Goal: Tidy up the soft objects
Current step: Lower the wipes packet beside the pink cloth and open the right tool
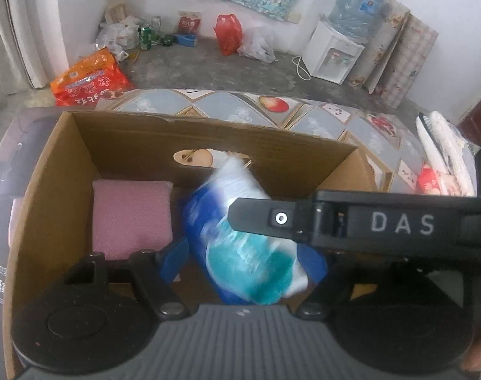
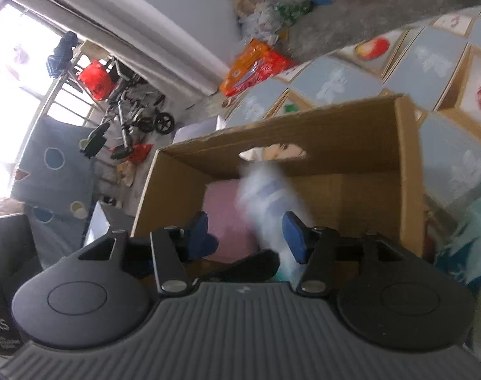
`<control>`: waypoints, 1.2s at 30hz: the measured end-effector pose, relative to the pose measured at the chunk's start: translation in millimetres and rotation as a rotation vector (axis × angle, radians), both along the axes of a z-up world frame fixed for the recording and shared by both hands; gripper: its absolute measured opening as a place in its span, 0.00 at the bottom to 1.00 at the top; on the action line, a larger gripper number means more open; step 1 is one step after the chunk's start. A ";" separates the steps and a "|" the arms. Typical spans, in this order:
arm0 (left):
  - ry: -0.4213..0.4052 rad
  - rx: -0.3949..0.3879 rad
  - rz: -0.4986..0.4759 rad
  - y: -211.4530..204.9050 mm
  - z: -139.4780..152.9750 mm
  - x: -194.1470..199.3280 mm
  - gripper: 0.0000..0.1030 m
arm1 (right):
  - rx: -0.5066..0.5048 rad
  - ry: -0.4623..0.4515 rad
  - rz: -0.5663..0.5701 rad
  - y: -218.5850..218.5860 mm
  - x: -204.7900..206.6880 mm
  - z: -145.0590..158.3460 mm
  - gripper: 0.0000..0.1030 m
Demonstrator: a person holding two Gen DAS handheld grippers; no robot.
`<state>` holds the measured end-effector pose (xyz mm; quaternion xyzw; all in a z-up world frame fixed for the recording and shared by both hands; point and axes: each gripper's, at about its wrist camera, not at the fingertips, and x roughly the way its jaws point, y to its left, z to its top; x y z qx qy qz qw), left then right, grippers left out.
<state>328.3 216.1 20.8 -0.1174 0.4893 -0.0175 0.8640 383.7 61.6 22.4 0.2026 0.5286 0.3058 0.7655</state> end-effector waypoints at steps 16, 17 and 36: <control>0.072 -0.026 0.082 -15.7 -7.7 14.6 0.75 | 0.254 -0.171 0.000 -92.2 -49.6 64.1 0.52; 0.081 -0.039 0.102 -15.8 -9.6 19.8 0.75 | 0.256 -0.189 -0.007 -104.7 -56.7 66.6 0.53; 0.179 0.403 -0.059 -77.2 -43.9 37.0 0.79 | 0.311 -0.183 -0.098 -215.2 -80.0 37.6 0.55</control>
